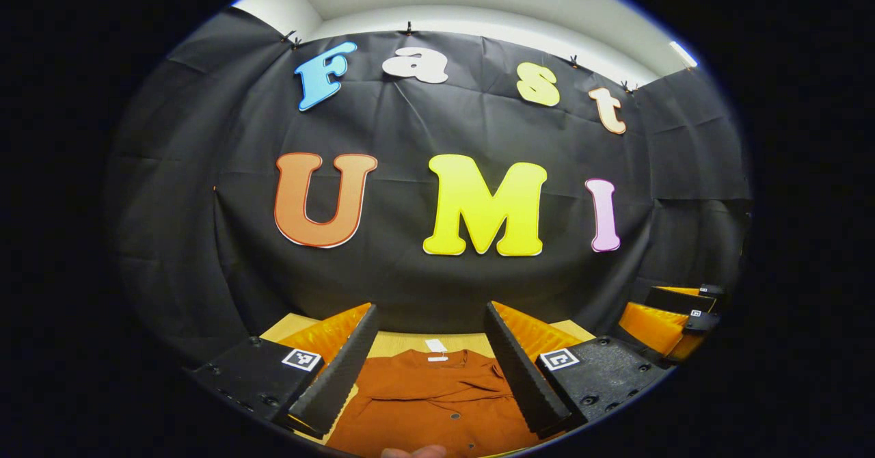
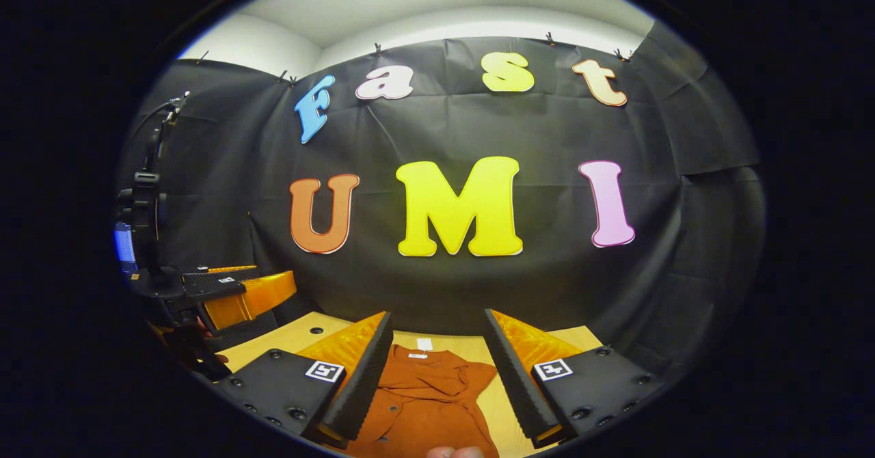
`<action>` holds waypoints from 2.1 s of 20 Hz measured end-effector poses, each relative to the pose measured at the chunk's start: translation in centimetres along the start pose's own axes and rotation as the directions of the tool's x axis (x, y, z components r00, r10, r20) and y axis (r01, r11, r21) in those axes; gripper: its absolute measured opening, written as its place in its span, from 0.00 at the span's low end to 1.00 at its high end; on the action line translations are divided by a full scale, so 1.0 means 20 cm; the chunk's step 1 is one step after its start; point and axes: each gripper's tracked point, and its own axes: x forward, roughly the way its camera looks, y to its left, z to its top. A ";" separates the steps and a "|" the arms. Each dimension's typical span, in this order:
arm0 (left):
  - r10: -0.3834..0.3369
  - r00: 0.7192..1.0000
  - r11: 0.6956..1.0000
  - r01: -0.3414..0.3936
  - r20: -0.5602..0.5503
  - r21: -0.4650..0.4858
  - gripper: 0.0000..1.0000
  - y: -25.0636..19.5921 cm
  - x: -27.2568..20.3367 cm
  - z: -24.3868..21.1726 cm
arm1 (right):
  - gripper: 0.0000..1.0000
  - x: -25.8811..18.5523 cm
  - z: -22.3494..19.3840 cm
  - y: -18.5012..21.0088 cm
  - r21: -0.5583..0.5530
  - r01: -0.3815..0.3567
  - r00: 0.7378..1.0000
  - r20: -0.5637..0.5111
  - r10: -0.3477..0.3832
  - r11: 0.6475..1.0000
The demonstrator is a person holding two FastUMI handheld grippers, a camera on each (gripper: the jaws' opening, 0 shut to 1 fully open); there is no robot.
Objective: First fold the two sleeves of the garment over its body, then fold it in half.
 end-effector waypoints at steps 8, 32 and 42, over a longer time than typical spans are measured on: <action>-0.075 0.960 0.996 0.083 -0.271 0.018 1.00 0.25 -0.10 -0.52 | 0.85 -0.03 -0.40 -0.22 0.000 0.017 0.969 -0.245 -0.016 1.000; -0.138 0.491 0.973 -0.093 -0.860 -0.209 0.97 0.74 -0.99 -1.89 | 0.87 -0.79 -1.94 -0.52 -0.006 0.031 0.523 -0.852 -0.021 1.000; -0.153 0.482 0.957 -0.145 -0.863 -0.251 0.32 0.62 -0.97 -1.94 | 0.16 -0.71 -1.94 -0.46 0.058 0.101 0.489 -0.872 0.001 0.993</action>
